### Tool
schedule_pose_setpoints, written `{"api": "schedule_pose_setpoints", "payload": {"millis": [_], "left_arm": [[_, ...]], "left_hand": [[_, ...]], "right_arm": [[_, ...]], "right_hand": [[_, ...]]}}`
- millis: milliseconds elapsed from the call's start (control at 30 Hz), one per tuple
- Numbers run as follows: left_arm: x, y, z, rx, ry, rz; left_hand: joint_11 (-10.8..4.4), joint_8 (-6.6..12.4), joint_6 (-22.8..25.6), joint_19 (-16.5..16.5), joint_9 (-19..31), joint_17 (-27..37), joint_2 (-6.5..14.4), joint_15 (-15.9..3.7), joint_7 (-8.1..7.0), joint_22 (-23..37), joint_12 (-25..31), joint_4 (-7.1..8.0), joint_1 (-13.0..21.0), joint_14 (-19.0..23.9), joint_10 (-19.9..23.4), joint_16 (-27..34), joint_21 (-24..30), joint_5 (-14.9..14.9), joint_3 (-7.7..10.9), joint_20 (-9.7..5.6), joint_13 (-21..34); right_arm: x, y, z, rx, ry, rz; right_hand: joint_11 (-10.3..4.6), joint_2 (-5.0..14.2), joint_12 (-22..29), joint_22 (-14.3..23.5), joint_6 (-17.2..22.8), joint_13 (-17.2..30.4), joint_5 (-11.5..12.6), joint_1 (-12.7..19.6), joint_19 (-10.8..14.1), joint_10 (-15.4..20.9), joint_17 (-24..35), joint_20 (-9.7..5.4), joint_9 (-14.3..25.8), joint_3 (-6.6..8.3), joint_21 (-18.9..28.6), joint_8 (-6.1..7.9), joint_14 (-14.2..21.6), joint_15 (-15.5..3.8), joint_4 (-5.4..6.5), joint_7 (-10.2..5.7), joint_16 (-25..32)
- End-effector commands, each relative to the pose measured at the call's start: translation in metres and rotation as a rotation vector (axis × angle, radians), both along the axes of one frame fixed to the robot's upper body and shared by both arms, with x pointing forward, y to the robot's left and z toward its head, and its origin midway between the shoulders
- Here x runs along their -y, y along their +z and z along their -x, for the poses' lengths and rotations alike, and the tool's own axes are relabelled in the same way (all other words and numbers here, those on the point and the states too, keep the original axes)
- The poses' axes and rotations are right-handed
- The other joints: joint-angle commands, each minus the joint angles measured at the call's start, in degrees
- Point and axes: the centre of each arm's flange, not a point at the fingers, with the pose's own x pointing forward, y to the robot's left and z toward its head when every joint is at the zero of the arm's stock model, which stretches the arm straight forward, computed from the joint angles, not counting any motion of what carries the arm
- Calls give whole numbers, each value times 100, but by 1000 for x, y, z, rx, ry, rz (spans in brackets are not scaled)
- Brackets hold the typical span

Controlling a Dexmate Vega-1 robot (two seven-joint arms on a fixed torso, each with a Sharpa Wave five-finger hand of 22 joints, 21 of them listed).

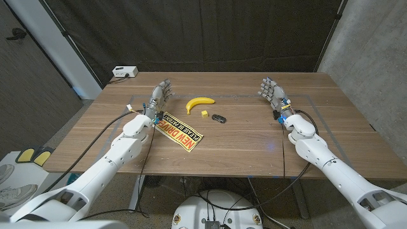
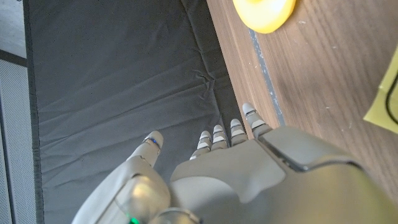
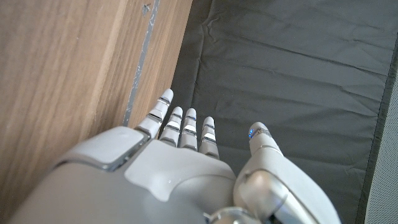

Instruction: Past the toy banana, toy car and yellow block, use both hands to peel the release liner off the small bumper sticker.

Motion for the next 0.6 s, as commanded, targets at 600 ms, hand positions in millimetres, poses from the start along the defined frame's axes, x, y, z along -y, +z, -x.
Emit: {"api": "schedule_pose_setpoints", "payload": {"millis": [600], "left_arm": [[-9,18,40,-95,254,-305]], "left_hand": [[3,132,505,42,22,18,38,3,91,42,72,-503,478,268,299,51,-77,-39,141,89,36]], "right_arm": [[-7,-11,11,19,12,-11]], "right_hand": [[1,17,27,10,49,8,34,36,50,87,31,16,32,10,-31,17,70,12,-1,12,50]]}}
